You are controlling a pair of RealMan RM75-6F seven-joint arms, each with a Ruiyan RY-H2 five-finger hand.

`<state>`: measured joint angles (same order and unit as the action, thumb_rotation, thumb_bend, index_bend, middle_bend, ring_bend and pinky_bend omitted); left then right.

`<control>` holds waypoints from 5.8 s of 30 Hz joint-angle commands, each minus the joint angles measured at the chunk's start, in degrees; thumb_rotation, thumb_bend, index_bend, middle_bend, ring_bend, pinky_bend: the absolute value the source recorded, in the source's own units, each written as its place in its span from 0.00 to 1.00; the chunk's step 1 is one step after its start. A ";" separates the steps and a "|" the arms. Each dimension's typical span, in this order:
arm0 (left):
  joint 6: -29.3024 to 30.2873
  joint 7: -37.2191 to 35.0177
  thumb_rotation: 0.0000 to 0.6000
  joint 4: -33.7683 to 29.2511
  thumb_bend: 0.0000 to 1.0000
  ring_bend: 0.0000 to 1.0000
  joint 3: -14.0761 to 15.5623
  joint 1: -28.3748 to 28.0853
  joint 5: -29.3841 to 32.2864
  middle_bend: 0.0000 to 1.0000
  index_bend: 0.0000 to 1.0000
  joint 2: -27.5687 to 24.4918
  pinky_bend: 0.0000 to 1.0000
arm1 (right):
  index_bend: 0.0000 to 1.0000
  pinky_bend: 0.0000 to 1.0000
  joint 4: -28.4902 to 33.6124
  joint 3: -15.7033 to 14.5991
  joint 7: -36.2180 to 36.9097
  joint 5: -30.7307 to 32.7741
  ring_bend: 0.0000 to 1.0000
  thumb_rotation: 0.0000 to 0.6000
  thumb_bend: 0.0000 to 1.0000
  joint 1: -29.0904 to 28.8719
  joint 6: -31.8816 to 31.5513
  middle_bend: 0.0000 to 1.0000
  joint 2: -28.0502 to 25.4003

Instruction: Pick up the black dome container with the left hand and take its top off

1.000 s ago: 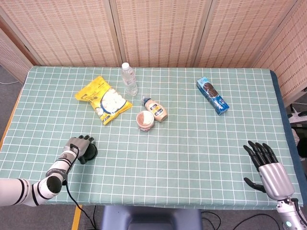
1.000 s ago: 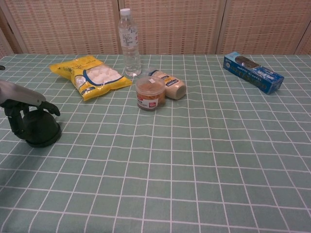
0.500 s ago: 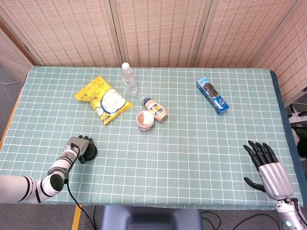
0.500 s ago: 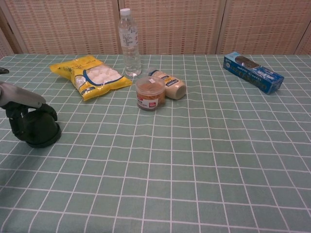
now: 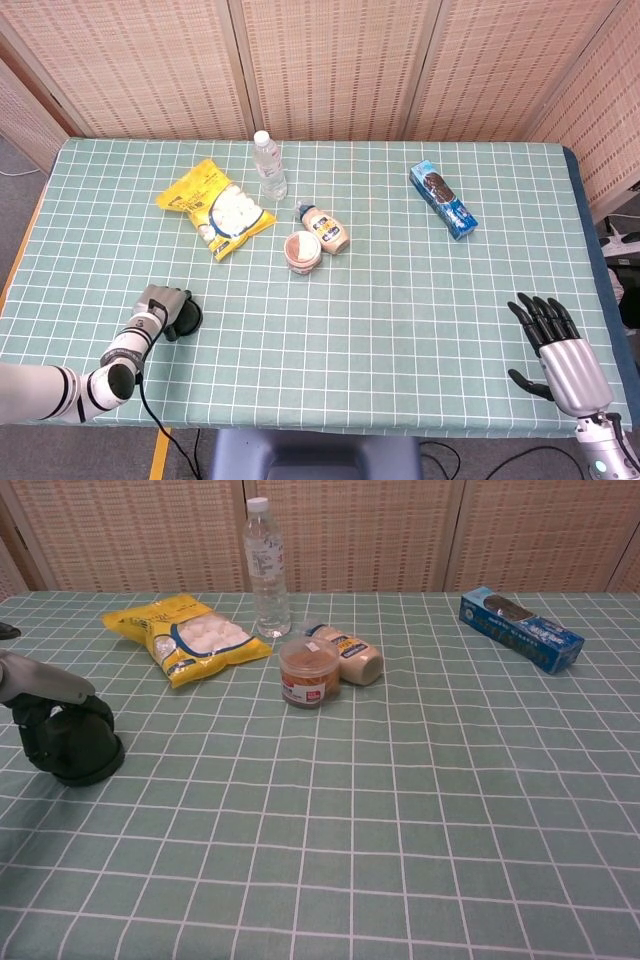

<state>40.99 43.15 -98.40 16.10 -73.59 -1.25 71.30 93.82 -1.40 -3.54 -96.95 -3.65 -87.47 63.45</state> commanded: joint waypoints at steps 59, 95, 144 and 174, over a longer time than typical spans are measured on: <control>-9.18 -40.92 1.00 10.61 0.39 0.62 -18.52 24.98 -59.46 0.77 0.68 -6.32 0.53 | 0.00 0.00 0.00 -0.11 0.32 -0.21 0.00 1.00 0.08 0.13 -0.23 0.00 -0.32; 1.34 -1.58 1.00 -0.72 0.41 0.62 -14.16 15.65 -14.72 0.77 0.67 -7.59 0.53 | 0.00 0.00 -0.21 -0.02 0.57 -0.25 0.00 1.00 0.08 0.44 -0.66 0.00 -1.04; 2.51 -5.09 1.00 7.31 0.40 0.00 -3.43 12.94 -17.65 0.00 0.00 -0.57 0.20 | 0.00 0.00 -0.07 -1.09 3.04 -1.65 0.00 1.00 0.08 -0.26 0.38 0.00 -0.91; 5.78 -5.70 1.00 6.03 0.29 0.00 -4.98 14.60 -20.41 0.00 0.00 -0.51 0.10 | 0.00 0.00 -0.31 -1.17 4.50 -2.15 0.00 1.00 0.08 -0.42 -0.09 0.00 -1.07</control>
<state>46.56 37.34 -92.28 11.22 -58.97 -21.84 70.74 93.52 -2.58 0.94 -99.09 -4.08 -87.54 62.39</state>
